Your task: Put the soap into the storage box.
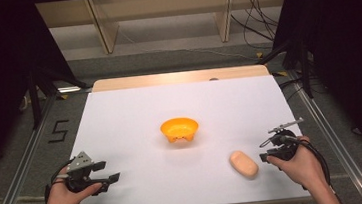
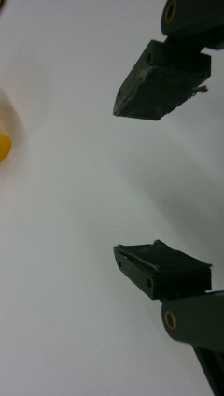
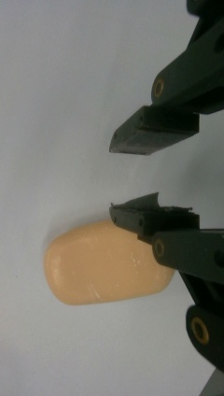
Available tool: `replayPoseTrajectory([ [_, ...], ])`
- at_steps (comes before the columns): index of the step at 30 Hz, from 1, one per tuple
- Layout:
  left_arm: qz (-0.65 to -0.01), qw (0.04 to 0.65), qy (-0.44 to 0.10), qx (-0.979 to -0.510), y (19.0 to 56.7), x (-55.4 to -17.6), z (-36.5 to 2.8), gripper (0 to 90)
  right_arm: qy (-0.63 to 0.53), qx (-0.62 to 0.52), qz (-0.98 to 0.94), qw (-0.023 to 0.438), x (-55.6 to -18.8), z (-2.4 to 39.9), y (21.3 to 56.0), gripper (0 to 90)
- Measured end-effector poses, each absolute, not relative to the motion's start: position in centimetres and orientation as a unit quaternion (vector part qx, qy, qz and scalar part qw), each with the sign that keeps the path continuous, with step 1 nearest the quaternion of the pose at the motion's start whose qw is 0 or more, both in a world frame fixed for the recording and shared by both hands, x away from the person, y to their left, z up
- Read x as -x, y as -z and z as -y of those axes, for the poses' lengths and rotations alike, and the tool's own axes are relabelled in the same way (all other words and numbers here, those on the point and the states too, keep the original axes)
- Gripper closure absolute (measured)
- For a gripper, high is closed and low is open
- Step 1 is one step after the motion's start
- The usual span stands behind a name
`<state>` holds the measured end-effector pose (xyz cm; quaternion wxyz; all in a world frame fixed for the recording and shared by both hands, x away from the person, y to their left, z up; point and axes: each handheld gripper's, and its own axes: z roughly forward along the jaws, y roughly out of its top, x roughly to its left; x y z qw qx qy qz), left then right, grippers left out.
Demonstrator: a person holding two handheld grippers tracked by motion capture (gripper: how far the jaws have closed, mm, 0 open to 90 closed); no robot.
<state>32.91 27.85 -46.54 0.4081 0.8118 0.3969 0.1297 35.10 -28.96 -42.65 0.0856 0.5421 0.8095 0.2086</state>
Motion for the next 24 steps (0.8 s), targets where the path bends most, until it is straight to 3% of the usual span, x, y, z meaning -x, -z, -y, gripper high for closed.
replayPoseTrajectory([
  [6,-0.398,0.399,-0.125,-0.817,46.8,-32.8,-27.7,26.8,-0.172,-0.545,-0.818,0.070,-35.0,27.5,41.7,54.7],
  [11,-0.388,0.398,-0.127,-0.822,46.7,-32.8,-27.7,26.7,-0.109,-0.519,-0.847,0.031,-35.6,26.4,41.4,46.0],
  [24,-0.388,0.399,-0.125,-0.821,46.8,-32.9,-27.7,26.7,-0.088,-0.493,-0.866,0.005,-36.9,23.9,41.8,33.3],
])
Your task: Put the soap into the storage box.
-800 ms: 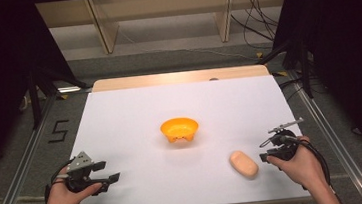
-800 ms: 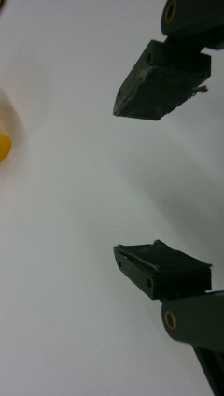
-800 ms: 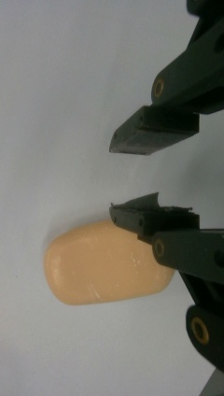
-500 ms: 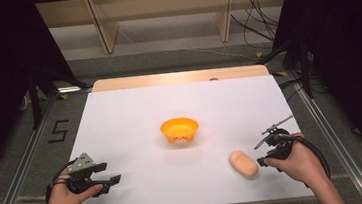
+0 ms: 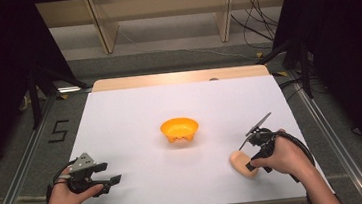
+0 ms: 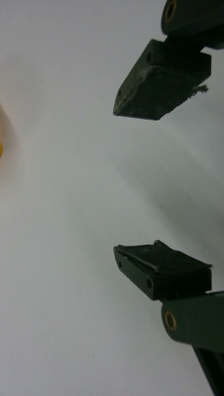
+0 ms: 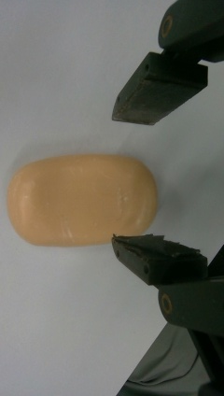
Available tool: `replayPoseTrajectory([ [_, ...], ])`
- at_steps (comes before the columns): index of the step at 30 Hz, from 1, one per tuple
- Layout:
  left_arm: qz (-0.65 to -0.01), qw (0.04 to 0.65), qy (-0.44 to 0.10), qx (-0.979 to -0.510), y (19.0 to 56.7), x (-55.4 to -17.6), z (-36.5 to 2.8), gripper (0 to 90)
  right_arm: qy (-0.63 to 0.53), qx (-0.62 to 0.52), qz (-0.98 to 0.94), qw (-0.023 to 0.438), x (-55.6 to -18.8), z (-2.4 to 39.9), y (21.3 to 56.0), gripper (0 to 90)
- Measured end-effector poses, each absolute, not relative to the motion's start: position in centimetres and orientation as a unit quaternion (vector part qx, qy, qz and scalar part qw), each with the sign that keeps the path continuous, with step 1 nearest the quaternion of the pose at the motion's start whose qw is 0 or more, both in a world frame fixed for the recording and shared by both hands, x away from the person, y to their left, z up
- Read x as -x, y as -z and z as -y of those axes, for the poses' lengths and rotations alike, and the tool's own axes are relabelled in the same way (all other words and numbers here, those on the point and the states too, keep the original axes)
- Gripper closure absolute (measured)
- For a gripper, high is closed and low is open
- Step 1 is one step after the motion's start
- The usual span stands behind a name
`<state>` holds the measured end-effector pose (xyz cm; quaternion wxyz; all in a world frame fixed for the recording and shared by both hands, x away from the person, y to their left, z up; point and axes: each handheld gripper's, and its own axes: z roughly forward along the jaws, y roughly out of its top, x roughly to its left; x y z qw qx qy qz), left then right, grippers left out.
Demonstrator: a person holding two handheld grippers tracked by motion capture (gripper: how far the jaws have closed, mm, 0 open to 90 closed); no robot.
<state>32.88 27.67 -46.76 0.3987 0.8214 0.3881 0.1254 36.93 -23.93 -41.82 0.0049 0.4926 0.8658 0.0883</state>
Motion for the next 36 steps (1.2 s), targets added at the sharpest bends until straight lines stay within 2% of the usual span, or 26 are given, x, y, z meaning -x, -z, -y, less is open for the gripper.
replayPoseTrajectory([
  [7,-0.391,0.403,-0.126,-0.818,46.8,-32.9,-27.6,26.7,-0.087,-0.483,-0.871,-0.005,-37.7,23.2,42.3,29.3],
  [9,-0.391,0.401,-0.125,-0.819,46.8,-32.9,-27.6,26.7,-0.099,-0.464,-0.880,0.007,-38.1,23.2,42.7,29.0],
  [11,-0.389,0.400,-0.124,-0.820,46.8,-32.9,-27.6,26.7,-0.081,-0.480,-0.874,-0.012,-38.1,22.8,42.7,27.9],
  [14,-0.391,0.401,-0.125,-0.819,46.8,-32.9,-27.6,26.7,-0.083,-0.474,-0.876,-0.010,-38.3,22.4,43.2,27.2],
  [36,-0.385,0.396,-0.124,-0.824,46.8,-32.9,-27.6,26.7,-0.040,-0.457,-0.888,-0.025,-39.4,20.5,45.3,30.9],
])
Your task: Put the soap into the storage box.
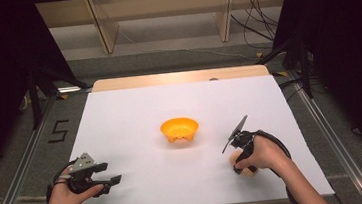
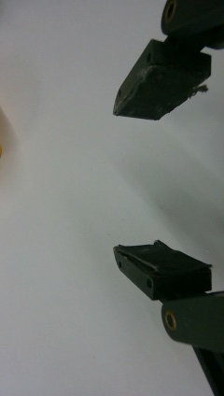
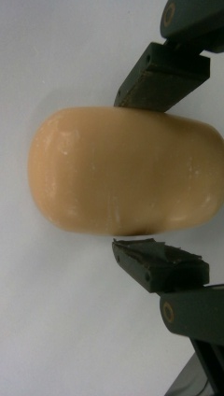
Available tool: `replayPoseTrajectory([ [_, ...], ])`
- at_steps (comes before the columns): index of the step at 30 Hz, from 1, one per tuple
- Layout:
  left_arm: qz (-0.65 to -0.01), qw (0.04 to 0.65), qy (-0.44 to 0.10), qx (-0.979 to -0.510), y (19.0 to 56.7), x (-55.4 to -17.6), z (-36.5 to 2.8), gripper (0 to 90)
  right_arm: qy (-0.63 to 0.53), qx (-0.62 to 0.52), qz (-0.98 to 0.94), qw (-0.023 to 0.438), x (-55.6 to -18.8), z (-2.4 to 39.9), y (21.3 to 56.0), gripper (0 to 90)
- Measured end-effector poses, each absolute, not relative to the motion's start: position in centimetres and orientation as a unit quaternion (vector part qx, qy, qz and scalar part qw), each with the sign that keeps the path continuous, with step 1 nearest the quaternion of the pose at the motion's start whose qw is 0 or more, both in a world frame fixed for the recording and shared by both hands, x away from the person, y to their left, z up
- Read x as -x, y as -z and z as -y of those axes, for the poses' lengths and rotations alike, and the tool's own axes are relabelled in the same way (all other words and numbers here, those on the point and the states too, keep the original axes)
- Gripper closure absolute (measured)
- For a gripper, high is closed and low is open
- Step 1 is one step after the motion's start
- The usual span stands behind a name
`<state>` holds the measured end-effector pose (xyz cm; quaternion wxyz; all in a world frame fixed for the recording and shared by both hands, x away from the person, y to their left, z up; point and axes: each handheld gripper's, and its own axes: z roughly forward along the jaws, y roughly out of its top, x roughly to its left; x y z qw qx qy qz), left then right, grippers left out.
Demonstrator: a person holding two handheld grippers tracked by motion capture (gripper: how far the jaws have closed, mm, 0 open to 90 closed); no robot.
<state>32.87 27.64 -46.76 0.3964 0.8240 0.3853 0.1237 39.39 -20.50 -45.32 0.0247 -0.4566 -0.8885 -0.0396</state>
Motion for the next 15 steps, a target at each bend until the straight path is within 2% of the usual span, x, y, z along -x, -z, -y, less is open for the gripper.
replayPoseTrajectory([
  [15,-0.381,0.396,-0.125,-0.826,46.77,-32.82,-27.55,26.8,0.033,0.456,0.889,0.003,-39.10,20.08,45.76,32.2],
])
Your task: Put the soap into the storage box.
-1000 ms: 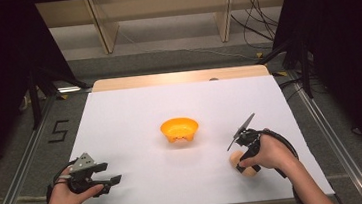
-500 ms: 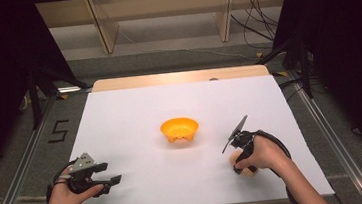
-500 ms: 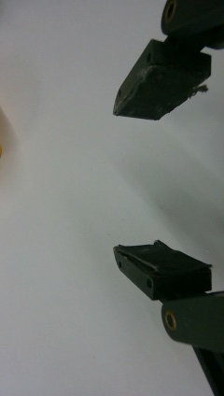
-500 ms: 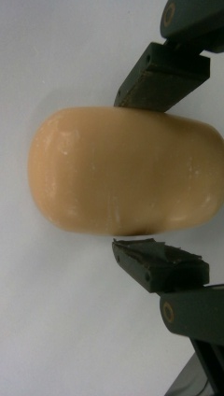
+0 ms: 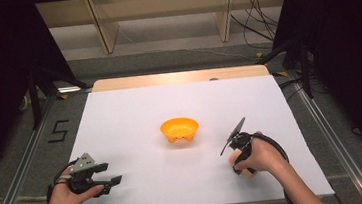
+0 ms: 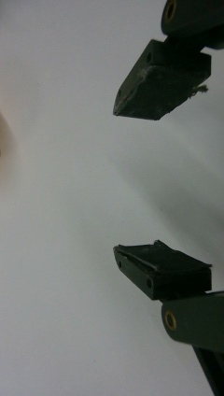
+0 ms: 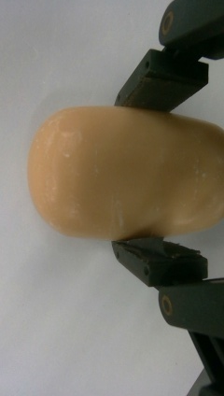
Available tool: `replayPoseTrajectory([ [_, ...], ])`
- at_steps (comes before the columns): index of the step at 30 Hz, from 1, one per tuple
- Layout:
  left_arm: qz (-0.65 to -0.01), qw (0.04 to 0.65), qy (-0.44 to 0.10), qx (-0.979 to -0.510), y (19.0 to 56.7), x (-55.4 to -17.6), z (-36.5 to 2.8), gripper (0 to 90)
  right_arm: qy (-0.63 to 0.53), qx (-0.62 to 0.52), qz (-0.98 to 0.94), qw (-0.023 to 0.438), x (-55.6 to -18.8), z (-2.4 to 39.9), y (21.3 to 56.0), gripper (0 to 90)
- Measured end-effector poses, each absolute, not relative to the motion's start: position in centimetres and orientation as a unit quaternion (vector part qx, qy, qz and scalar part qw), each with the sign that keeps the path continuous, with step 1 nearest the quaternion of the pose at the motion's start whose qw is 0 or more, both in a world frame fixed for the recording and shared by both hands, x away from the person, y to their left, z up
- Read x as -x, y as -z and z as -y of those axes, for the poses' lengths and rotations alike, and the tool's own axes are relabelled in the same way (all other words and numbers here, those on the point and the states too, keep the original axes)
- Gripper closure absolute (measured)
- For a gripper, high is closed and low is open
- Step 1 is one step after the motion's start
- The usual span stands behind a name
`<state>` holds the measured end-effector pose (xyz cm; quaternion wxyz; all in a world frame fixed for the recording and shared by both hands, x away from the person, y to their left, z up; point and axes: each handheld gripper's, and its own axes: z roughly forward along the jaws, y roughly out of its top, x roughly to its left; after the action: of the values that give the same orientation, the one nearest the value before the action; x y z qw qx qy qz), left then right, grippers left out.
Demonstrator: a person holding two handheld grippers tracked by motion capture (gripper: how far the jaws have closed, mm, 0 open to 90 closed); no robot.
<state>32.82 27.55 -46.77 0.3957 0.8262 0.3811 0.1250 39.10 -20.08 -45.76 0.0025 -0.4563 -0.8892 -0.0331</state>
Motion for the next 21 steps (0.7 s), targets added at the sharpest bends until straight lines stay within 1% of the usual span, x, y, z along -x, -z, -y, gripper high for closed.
replayPoseTrajectory([
  [1,-0.381,0.396,-0.125,-0.826,46.77,-32.82,-27.55,26.8,0.033,0.456,0.889,0.003,-39.10,20.08,45.76,32.2],
  [2,-0.381,0.396,-0.125,-0.826,46.76,-32.82,-27.56,26.8,0.028,0.462,0.886,0.014,-39.10,19.95,45.66,31.3],
  [3,-0.381,0.396,-0.125,-0.826,46.76,-32.82,-27.56,26.8,0.029,0.457,0.889,0.005,-39.04,19.94,45.72,31.5],
  [6,-0.381,0.396,-0.125,-0.826,46.79,-32.82,-27.55,26.9,0.029,0.446,0.895,0.002,-39.16,20.01,45.80,31.8],
  [8,-0.384,0.400,-0.123,-0.823,46.85,-32.82,-27.45,26.9,0.021,0.459,0.888,0.004,-39.09,19.79,45.72,33.0],
  [18,-0.384,0.399,-0.123,-0.823,46.87,-32.81,-27.45,27.0,0.030,0.454,0.890,-0.001,-38.96,20.02,45.71,33.5],
  [19,-0.381,0.392,-0.126,-0.828,46.84,-32.87,-27.56,27.0,0.033,0.455,0.890,-0.004,-38.84,20.04,45.73,33.5],
  [21,-0.384,0.398,-0.123,-0.824,46.88,-32.83,-27.46,27.0,0.034,0.453,0.891,-0.004,-38.75,20.08,45.72,33.5],
])
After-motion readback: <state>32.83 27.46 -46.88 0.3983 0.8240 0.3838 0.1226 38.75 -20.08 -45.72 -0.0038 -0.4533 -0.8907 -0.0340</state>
